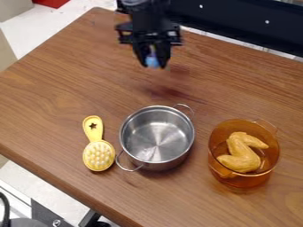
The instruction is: Move the blue object at the top bottom of the table
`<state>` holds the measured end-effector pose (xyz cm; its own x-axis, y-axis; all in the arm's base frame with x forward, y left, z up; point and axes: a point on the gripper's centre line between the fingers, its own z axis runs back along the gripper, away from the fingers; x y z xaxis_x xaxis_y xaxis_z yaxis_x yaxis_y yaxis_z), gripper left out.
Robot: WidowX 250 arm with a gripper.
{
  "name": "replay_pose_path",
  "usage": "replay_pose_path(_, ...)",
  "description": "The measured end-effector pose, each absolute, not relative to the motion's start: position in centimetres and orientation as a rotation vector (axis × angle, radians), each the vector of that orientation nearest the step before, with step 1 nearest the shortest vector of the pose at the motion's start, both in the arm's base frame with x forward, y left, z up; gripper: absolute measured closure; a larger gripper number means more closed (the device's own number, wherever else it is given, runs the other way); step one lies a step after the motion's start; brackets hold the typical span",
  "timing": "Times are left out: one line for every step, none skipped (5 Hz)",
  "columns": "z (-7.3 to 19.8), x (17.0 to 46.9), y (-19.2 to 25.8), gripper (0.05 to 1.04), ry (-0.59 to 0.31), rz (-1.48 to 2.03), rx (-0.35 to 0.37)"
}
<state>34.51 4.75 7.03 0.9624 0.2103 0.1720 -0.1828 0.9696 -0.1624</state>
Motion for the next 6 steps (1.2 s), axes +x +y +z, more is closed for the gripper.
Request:
replay_pose_path(6.3,35.3,3.0,0.686,-0.197,0.266,-0.132)
replay_pose_path(5.5,35.6,1.3,0.686,-0.200,0.445,-0.112)
replay_pose_path(4.9,35.8,0.4,0.686,-0.243,0.601,-0.050)
replay_pose_path(3.0,36.4,-0.2,0.686,-0.156,0.663,-0.013)
replay_pose_path(2.6,36.9,-0.7,0.685,-0.171,0.719,-0.010)
replay_pose_path(2.6,37.6,-0.9,0.621,-0.189,0.700,-0.054)
